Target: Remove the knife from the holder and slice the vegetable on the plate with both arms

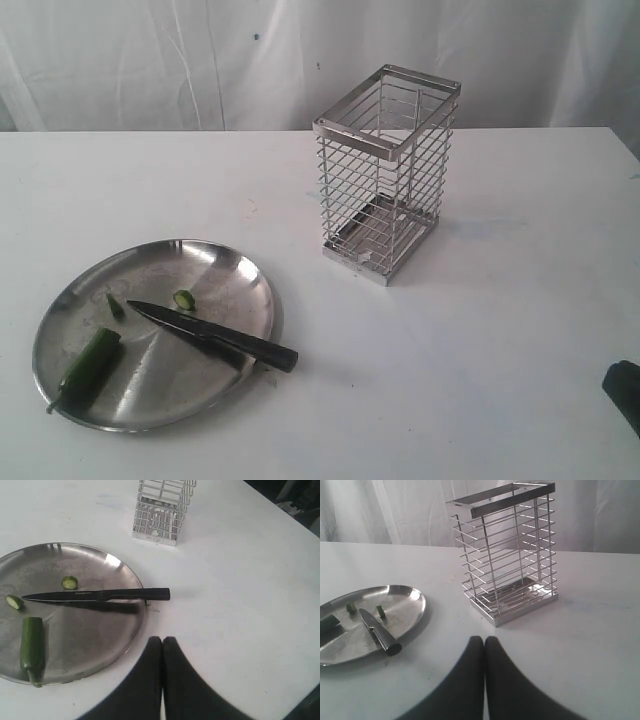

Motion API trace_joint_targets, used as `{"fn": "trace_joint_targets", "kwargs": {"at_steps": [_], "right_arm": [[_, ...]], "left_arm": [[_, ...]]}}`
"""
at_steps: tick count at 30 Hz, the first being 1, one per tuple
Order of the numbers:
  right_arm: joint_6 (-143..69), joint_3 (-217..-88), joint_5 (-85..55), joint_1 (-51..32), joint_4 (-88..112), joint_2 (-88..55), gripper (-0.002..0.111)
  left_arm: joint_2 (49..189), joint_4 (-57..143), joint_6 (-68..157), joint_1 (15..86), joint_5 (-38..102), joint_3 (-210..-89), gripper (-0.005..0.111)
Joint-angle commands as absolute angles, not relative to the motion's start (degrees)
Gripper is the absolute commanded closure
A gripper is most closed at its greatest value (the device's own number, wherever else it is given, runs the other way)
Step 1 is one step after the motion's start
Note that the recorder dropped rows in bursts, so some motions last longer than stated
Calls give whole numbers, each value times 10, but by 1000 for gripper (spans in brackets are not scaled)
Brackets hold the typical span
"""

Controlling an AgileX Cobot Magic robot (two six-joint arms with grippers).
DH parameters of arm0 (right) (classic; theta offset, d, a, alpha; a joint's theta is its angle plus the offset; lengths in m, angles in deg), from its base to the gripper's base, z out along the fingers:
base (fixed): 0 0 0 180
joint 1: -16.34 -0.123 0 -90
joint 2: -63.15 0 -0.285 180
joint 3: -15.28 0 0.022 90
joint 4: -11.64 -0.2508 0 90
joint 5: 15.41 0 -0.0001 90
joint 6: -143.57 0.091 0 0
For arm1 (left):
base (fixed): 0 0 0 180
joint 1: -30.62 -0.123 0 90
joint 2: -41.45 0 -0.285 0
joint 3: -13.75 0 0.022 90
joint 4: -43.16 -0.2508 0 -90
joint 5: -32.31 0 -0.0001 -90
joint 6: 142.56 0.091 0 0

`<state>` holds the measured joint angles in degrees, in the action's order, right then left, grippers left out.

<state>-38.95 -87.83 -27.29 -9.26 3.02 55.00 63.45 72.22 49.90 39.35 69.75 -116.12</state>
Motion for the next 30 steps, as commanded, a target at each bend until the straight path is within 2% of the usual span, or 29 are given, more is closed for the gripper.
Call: {"fn": "trace_joint_targets", "kwargs": {"at_steps": [1,11,18,30], "right_arm": [[-386,-875,-273,-88,37,554,108],[-386,-875,-273,-88,37,554,108],[-386,-875,-273,-88,37,554,108],[-386,-875,-273,-88,37,554,108]], "left_arm": [[631,732,494,393,699,-1158,107],[548,681,484,393,532,-1034,107],[492,587,332,393,512,-943,107],[492,559,333,393,445,-890,107]]}}
